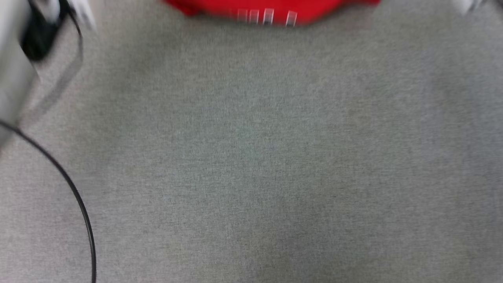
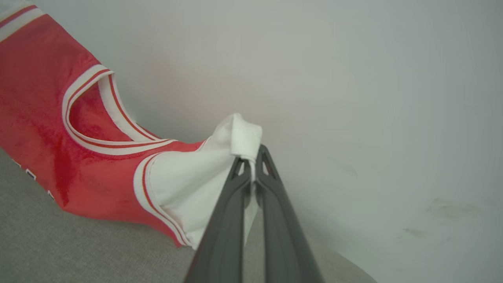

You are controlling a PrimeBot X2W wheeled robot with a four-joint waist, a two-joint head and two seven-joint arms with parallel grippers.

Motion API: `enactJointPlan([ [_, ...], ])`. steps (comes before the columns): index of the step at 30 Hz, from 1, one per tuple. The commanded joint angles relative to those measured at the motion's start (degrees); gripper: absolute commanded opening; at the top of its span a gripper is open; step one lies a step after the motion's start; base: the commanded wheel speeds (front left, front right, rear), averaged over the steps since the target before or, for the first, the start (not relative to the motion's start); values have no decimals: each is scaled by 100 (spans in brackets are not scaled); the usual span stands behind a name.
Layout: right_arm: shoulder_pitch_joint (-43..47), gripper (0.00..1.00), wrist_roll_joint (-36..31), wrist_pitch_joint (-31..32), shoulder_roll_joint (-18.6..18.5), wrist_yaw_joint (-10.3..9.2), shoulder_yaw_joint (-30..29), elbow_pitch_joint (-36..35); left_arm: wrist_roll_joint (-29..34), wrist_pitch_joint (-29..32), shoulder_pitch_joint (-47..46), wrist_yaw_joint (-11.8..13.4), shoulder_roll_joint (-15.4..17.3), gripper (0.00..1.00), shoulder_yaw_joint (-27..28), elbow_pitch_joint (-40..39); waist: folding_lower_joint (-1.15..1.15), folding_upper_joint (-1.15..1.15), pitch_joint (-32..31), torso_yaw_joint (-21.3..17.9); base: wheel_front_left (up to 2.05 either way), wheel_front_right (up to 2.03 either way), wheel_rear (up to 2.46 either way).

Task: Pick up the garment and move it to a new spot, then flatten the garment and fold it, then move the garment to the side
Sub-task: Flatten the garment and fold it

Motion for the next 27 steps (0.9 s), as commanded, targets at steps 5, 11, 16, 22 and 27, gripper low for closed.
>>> enactJointPlan([
  [5,1308,0,573,-142,-261,-4,462,-520,-363,-212,1554,245,318,0,-103,-486,0,0,-560,-74,0,0,0],
  [11,2505,0,1042,-170,-680,-4,819,-1002,-886,-313,3155,672,797,0,-103,-1316,0,0,-1047,-133,0,0,0],
  [16,3318,0,1339,-207,-1008,-3,893,-1257,-1183,-357,4115,1141,1186,0,-118,-1981,0,0,-1371,-142,0,0,0],
  [22,4448,0,1645,-303,-1414,-4,785,-1547,-1707,-402,5355,1659,1656,0,-100,-2686,0,0,-1793,-120,0,0,0],
  [27,5263,0,1667,-246,-1693,-4,693,-1805,-1994,-445,6270,2054,1933,0,-94,-3188,0,0,-2052,-120,0,0,0],
])
